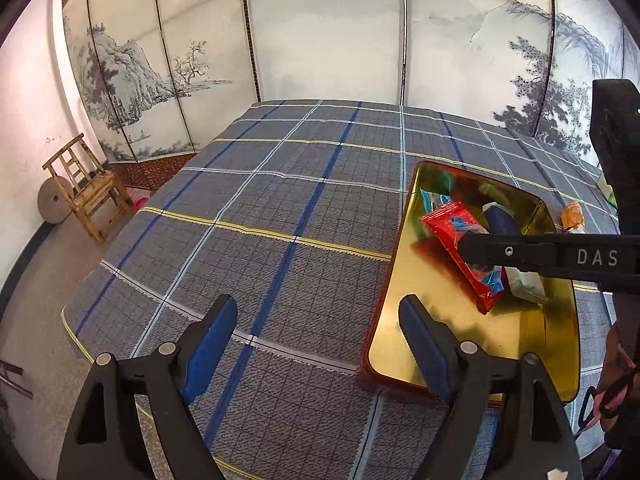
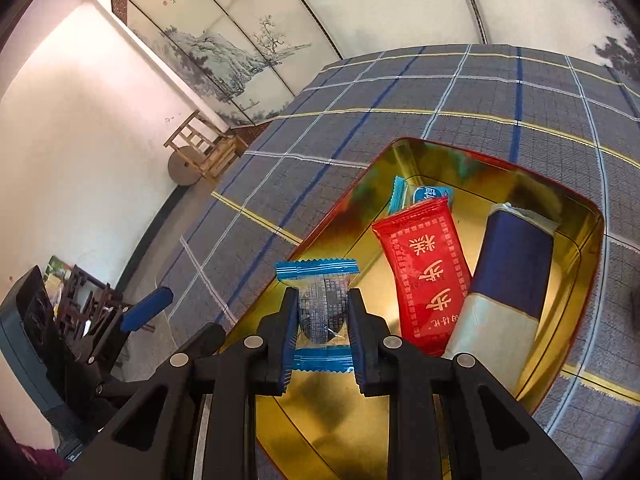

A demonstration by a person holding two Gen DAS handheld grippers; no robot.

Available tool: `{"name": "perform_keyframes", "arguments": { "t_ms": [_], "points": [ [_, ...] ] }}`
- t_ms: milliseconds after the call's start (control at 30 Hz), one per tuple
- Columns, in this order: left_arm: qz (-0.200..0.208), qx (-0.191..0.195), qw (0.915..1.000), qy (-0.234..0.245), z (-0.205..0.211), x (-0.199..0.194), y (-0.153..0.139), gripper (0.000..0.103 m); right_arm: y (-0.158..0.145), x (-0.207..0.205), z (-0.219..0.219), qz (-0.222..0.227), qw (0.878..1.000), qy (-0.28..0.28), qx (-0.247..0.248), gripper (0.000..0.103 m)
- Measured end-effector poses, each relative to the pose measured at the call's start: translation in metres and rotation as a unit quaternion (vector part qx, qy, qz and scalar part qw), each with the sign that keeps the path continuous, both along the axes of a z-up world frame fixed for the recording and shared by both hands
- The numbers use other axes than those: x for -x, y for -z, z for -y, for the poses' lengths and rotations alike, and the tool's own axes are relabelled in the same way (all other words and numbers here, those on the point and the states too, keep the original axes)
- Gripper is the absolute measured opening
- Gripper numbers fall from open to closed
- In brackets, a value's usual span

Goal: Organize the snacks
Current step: 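Lower the blue-ended bag into the tin and open the right tool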

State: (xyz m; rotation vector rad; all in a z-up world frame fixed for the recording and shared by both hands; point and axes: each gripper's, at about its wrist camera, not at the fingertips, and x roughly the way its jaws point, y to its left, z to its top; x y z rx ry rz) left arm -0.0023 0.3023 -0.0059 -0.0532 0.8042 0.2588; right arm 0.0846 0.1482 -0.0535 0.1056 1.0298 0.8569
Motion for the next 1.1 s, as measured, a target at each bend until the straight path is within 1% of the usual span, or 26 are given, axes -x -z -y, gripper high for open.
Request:
{"name": "perform_keyframes", "arguments": {
  "t_ms": [300, 600, 867, 967, 1100],
  "points": [
    [-0.010, 0.015, 0.9998, -0.003, -0.013, -0.001, 0.012, 0.080, 0.010, -0.007, -0.023, -0.009, 1.000, -0.004, 0.022, 0.025],
    [-0.008, 0.022, 0.9997, -0.003, -0.018, -0.002, 0.012, 0.080, 0.014, -0.012, -0.031, -0.016, 0.999, 0.009, 0.038, 0.025],
    [-0.009, 0.022, 0.9997, -0.002, -0.017, -0.001, 0.012, 0.080, 0.013, -0.013, -0.029, -0.016, 0.999, 0.013, 0.029, 0.026],
    [-0.009, 0.021, 0.9997, -0.003, -0.017, 0.000, 0.012, 0.080, 0.013, -0.014, -0.026, -0.018, 0.999, 0.016, 0.027, 0.029],
    [-0.006, 0.021, 0.9998, -0.005, -0.014, 0.002, 0.008, 0.080, 0.008, -0.011, -0.019, -0.010, 1.000, 0.018, 0.012, 0.033]
  ]
}}
